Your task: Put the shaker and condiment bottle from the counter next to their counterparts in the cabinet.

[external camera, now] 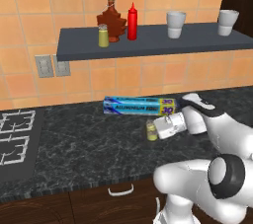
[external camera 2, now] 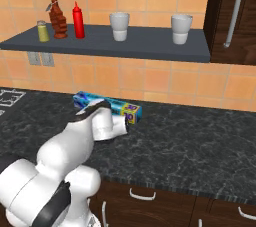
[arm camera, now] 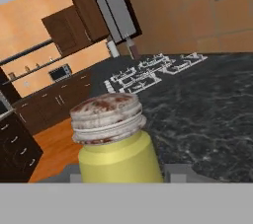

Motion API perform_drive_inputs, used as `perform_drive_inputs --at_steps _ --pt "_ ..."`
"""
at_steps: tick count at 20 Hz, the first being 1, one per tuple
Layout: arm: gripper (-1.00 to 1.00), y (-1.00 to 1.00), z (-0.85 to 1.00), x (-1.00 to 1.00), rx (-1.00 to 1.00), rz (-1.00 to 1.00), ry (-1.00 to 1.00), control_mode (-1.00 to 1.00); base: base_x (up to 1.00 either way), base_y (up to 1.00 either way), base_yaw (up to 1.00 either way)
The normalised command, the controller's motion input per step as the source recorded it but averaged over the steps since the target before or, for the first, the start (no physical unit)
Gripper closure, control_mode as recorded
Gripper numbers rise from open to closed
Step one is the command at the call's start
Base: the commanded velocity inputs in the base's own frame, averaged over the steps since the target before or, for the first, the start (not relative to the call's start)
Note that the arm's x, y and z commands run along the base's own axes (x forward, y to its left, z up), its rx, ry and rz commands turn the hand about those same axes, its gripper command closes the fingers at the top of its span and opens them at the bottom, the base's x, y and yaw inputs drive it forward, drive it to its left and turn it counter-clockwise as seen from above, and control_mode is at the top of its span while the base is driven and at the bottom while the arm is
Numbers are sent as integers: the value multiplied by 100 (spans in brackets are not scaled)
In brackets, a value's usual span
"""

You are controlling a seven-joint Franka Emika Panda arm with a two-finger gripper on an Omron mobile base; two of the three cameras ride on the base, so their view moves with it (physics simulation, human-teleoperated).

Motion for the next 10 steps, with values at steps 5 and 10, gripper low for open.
perform_drive_inputs --at_steps 5,10 --pt "100 57 50 -100 0 -24 -11 -100 0 0 0" --pt "100 40 74 -100 1 -31 -16 -100 0 0 0"
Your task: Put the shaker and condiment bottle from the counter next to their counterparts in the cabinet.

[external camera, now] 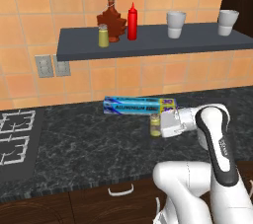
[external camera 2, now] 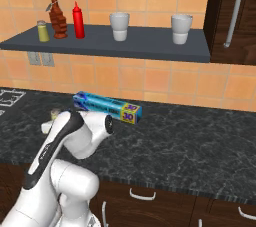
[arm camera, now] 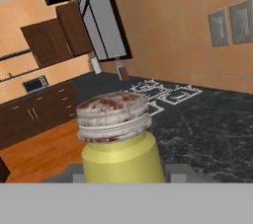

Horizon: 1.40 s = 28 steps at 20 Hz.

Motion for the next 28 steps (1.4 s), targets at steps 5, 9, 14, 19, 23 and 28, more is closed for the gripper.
perform_drive_inputs --at_steps 5,9,14,19,23,28 --pt "100 35 73 -100 1 -33 -17 -100 0 0 0" --pt "100 46 76 -98 2 -25 -21 -100 0 0 0" --pt "100 46 69 -95 2 -22 -23 -100 0 0 0" --pt "100 21 64 -20 0 -21 -7 -100 0 0 0" --pt "100 0 44 45 0 -10 7 -100 0 0 0" --pt "100 -7 30 61 0 -5 14 -100 0 0 0"
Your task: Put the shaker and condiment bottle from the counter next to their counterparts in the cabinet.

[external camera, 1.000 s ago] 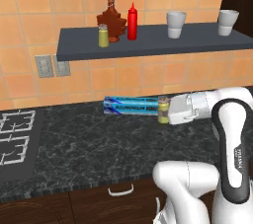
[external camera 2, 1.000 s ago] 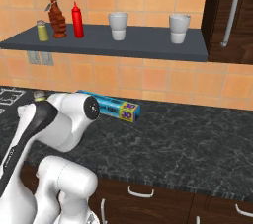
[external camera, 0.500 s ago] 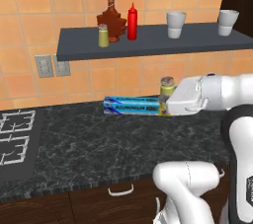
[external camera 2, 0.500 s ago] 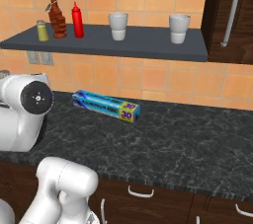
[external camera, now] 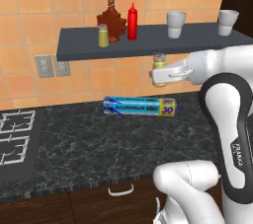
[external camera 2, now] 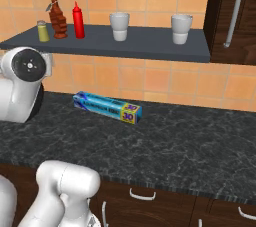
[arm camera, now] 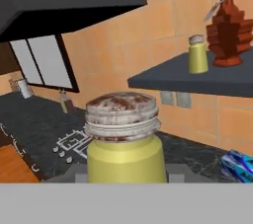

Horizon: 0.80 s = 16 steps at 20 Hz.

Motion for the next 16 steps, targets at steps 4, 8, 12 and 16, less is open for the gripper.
perform_drive_inputs --at_steps 4,8,12,16 --pt "100 -16 28 60 0 0 9 -100 0 0 0" --pt "100 38 1 26 0 -14 -10 -100 0 0 0" --pt "100 84 0 29 -1 -29 -19 -100 0 0 0" --pt "100 64 2 49 0 -32 -15 -100 0 0 0"
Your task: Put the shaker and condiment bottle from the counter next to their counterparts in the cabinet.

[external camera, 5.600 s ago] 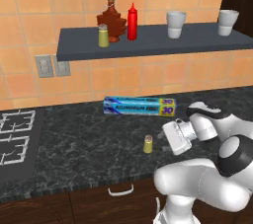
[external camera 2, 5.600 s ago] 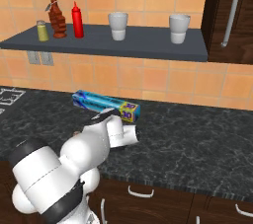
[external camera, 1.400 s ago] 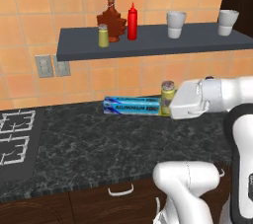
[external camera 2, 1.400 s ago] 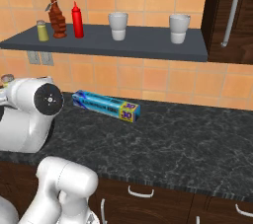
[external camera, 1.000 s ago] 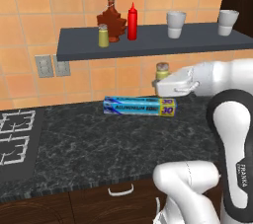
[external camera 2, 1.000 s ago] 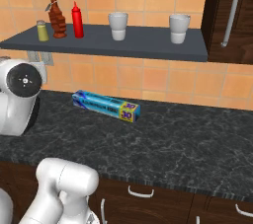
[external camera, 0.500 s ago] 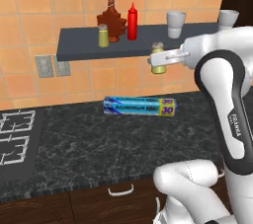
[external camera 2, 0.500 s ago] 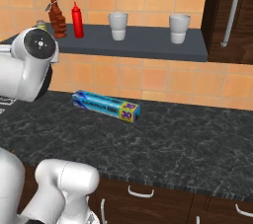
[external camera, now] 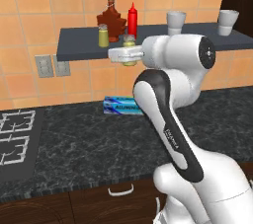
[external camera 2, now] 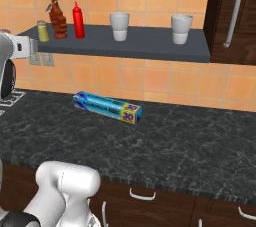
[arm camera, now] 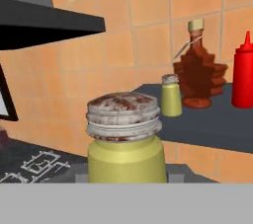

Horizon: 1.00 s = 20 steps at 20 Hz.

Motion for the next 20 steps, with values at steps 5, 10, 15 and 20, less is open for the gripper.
perform_drive_inputs --at_steps 5,10,15,20 --pt "100 39 3 76 -1 -30 -1 -100 0 0 0" --pt "100 7 24 62 -3 -35 4 -100 0 0 0" --pt "100 4 23 6 0 -19 2 -100 0 0 0" --pt "100 35 -12 21 1 0 0 -100 0 0 0"
